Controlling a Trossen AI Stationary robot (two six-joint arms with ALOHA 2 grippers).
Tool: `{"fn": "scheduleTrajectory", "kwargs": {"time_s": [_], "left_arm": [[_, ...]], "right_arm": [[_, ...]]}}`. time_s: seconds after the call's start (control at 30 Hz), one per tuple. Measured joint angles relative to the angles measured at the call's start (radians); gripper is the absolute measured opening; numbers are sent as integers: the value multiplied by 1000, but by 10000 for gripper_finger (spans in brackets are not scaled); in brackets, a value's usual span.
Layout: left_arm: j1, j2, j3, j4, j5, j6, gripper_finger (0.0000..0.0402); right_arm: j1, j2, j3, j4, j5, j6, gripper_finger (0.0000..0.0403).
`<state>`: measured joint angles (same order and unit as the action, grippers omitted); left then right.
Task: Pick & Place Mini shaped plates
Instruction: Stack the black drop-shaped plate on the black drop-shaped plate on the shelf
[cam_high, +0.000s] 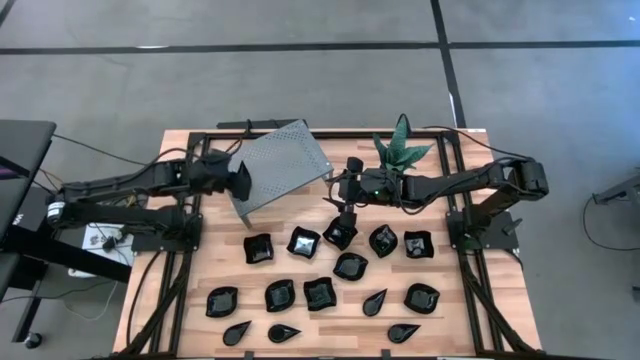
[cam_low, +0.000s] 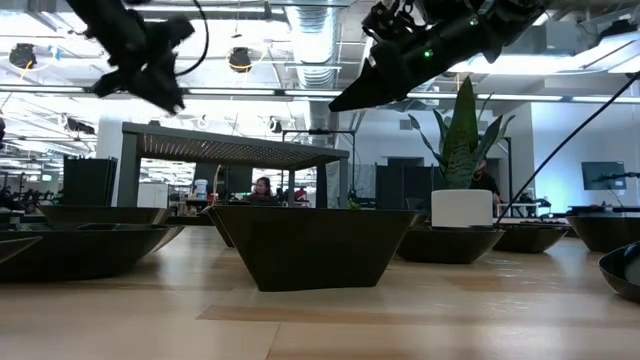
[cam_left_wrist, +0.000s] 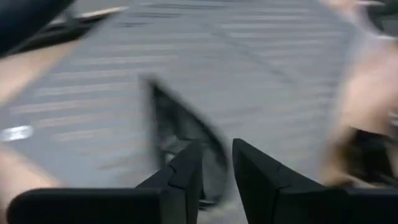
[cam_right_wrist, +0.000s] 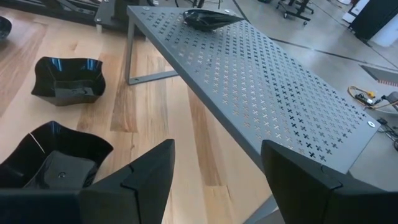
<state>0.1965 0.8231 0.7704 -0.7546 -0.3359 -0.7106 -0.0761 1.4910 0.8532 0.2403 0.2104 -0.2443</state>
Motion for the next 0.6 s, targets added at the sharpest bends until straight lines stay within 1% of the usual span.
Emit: {"fn": "scheduleTrajectory", "kwargs": {"time_s": [0.1, 0.2, 0.33, 0.47, 0.53, 0.6], "left_arm": [[-68, -3, 1, 99, 101, 11, 90], [-189, 24, 1, 190, 168, -3, 90], [-402, 116, 1, 311, 171, -52, 90], [-615, 259, 1, 433, 131, -140, 90], [-701, 336, 1, 472, 130, -202, 90], [-777, 411, 1, 479, 152, -302, 90]], "right_arm": [[0, 0, 0, 0, 0, 0, 234], [0, 0, 0, 0, 0, 0, 234], [0, 0, 0, 6, -1, -1, 234], [0, 0, 0, 6, -3, -1, 234], [0, 0, 0, 6, -3, -1, 234], [-1, 0, 0, 7, -3, -1, 234]]}}
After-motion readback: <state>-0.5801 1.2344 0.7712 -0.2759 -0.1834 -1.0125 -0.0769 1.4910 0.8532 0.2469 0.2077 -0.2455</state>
